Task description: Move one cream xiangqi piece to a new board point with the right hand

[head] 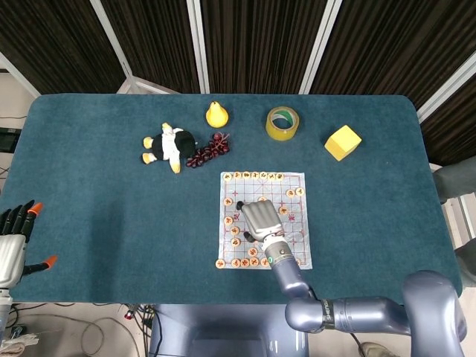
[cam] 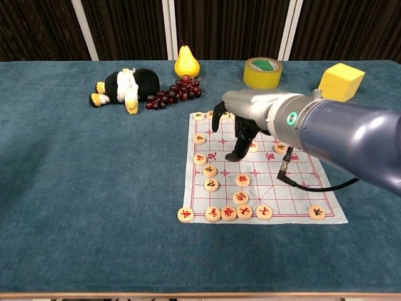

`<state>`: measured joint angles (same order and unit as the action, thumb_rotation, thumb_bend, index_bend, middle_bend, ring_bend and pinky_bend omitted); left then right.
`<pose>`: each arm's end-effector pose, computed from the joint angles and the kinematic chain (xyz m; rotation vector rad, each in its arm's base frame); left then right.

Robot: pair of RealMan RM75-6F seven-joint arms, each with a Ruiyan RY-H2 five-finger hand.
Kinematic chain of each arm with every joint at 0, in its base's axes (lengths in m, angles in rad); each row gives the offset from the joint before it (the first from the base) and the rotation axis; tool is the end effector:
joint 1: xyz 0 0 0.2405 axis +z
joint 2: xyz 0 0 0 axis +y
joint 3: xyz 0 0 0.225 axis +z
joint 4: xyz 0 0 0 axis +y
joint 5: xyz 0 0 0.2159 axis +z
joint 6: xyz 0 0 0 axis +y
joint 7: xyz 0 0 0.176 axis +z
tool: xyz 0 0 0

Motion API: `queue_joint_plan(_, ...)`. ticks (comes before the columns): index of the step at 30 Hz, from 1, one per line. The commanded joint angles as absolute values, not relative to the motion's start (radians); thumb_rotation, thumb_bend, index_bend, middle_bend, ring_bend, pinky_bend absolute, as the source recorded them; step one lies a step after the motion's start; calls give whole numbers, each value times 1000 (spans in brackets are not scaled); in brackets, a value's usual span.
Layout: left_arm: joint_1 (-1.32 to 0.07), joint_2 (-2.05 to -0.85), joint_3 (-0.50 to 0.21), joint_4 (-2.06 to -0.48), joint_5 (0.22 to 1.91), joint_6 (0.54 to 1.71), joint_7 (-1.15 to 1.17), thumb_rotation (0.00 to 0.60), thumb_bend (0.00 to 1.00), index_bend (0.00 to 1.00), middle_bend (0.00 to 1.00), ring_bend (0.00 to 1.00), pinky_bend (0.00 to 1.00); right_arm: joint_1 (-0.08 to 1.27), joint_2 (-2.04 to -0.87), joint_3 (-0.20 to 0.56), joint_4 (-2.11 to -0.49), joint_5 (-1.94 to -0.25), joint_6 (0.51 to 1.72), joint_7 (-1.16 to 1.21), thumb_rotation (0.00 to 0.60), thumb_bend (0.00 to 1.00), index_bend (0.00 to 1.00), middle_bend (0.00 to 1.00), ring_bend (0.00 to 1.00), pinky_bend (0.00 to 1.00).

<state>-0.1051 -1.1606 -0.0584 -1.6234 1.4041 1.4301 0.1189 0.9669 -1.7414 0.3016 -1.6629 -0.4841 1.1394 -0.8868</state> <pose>-0.2923 0.2175 0.1246 -1.3697 -0.9219 -0.7979 -0.0321 -0.3293 -0.0788 1.8464 -1.0810 0.7241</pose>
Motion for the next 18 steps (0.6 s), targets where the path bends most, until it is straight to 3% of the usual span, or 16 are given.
queue_joint_plan(1, -106, -1160, -58, -1623, 1404, 1428, 115, 600, 0, 0, 0, 0, 32, 979, -1775, 292, -1618, -486, 1135, -868, 600, 347, 340, 1000, 1000, 838)
queue_joint_plan(18, -114, -1152, -57, -1623, 1397, 1405, 84, 600, 0, 0, 0, 0, 32, 1041, -1928, 331, -1415, -482, 1105, -823, 600, 346, 377, 1000, 1000, 838)
